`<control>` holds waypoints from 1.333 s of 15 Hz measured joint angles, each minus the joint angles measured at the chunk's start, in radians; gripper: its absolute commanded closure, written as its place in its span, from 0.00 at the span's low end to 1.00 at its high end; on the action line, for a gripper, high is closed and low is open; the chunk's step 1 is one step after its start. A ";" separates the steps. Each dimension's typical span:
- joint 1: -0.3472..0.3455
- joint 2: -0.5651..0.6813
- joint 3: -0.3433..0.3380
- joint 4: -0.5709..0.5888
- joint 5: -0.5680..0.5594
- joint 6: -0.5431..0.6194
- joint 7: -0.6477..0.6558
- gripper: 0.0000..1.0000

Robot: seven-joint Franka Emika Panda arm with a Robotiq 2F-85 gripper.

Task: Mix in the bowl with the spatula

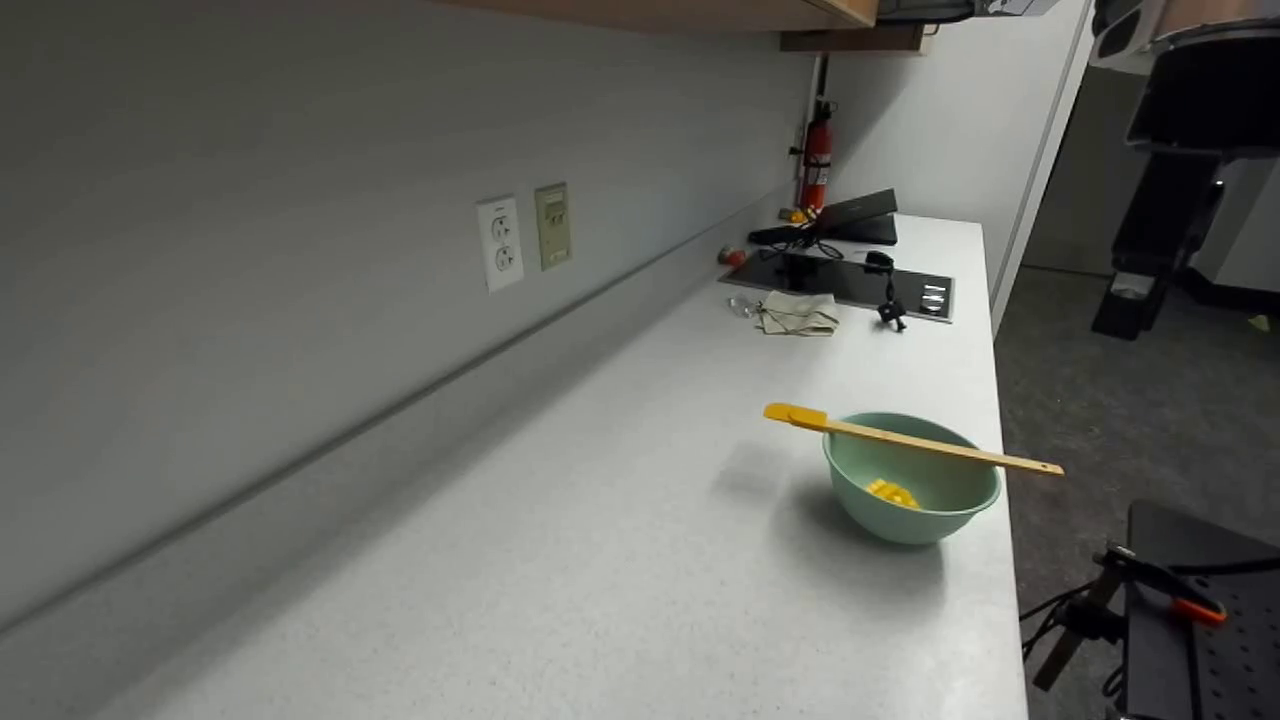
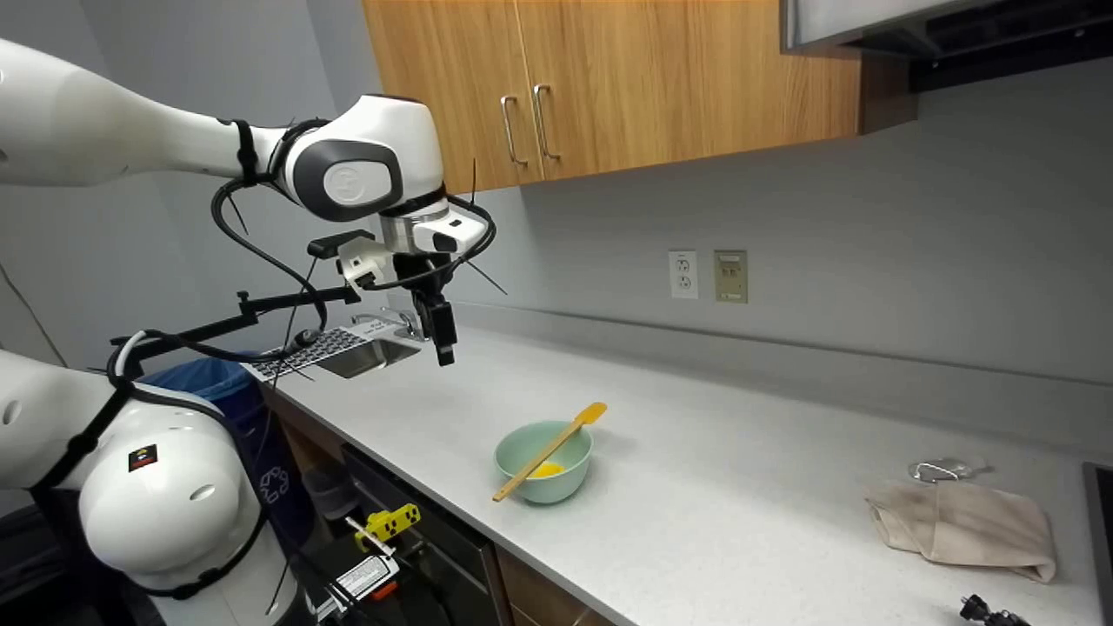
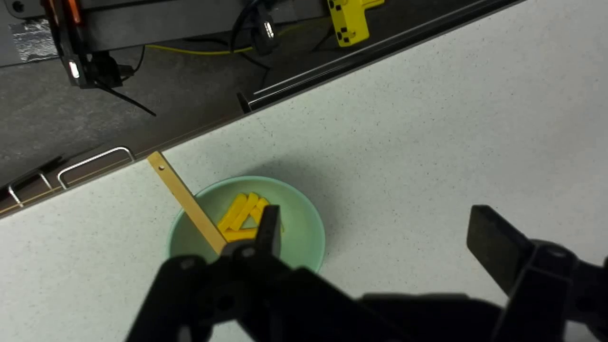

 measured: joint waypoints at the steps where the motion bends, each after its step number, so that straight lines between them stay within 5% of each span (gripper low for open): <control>1: 0.000 0.000 0.000 0.000 0.000 0.000 0.000 0.00; 13: -0.006 0.007 0.000 0.000 -0.008 0.000 -0.003 0.00; 20: -0.040 0.061 0.002 0.009 -0.198 0.000 -0.050 0.00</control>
